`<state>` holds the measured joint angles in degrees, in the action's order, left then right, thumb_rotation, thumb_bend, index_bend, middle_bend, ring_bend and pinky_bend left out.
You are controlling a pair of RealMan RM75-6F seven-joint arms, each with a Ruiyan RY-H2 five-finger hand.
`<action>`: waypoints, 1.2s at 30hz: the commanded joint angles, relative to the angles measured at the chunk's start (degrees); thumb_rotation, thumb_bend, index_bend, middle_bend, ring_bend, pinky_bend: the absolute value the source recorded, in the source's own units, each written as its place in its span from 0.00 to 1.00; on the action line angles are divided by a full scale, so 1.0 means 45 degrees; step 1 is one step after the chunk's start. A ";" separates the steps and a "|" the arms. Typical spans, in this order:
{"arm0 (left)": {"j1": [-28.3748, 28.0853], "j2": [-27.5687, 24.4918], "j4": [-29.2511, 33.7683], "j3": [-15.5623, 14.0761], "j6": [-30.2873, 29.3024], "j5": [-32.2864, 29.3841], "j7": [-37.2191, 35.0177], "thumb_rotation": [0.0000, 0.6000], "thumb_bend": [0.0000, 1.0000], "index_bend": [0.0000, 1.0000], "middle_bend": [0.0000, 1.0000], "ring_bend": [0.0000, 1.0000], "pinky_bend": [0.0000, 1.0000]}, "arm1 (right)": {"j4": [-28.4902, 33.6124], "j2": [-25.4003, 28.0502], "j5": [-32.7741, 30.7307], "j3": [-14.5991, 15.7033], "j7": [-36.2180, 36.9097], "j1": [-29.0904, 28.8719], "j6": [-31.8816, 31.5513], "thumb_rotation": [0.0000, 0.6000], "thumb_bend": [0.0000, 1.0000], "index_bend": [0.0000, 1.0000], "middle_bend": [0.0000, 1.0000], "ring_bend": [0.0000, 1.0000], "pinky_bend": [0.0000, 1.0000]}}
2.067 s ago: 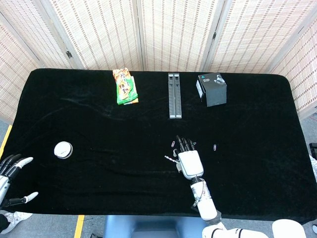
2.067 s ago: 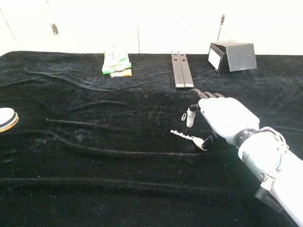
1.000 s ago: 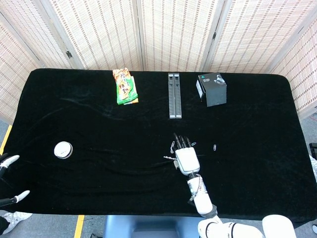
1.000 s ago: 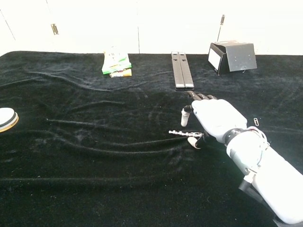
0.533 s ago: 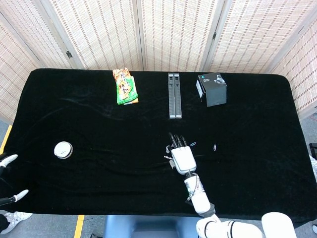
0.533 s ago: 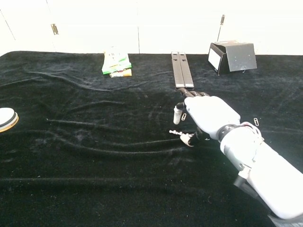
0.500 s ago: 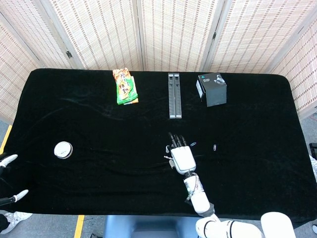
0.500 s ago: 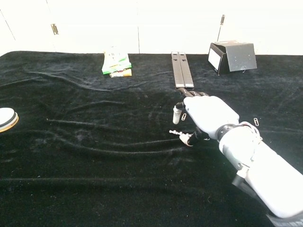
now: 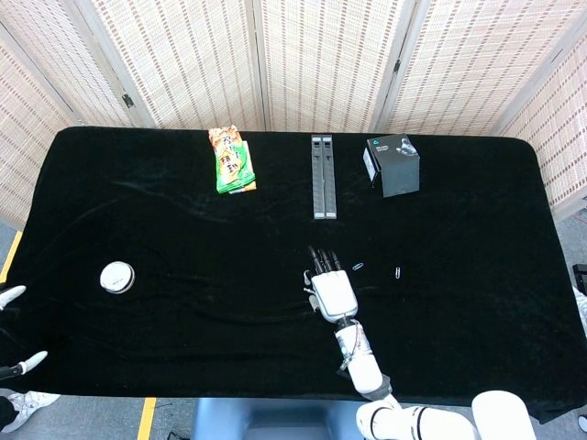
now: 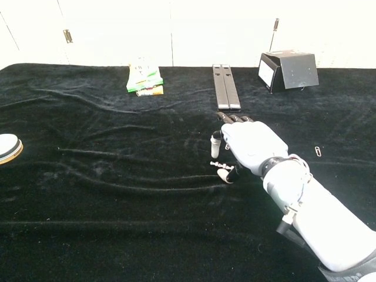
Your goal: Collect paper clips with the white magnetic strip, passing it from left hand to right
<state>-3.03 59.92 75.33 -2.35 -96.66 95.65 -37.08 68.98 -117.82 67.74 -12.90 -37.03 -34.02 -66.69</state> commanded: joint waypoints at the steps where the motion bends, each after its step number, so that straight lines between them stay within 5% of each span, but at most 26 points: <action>1: 0.0001 0.0003 -0.0010 0.0004 0.0005 0.0005 -0.0015 1.00 0.17 0.14 0.20 0.10 0.00 | -0.0066 -0.0044 0.0047 -0.0001 0.0053 -0.0015 -0.0057 1.00 0.34 0.47 0.05 0.03 0.06; 27: 0.0034 -0.0004 -0.0047 0.0099 0.0151 -0.0123 -0.0072 1.00 0.17 0.14 0.20 0.10 0.00 | -0.0677 -0.0223 -0.0226 -0.0016 -0.0089 -0.0076 0.0071 1.00 0.34 0.53 0.08 0.05 0.06; 36: 0.0037 0.0004 -0.0086 0.0130 0.0174 -0.0148 -0.0124 1.00 0.19 0.14 0.20 0.10 0.00 | -0.0740 -0.0174 -0.0165 -0.0019 -0.0213 -0.0017 -0.0179 1.00 0.41 0.71 0.17 0.11 0.06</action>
<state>-2.86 59.94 74.95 -1.77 -95.88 94.99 -37.64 65.65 -118.62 67.02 -12.96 -38.00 -34.12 -67.47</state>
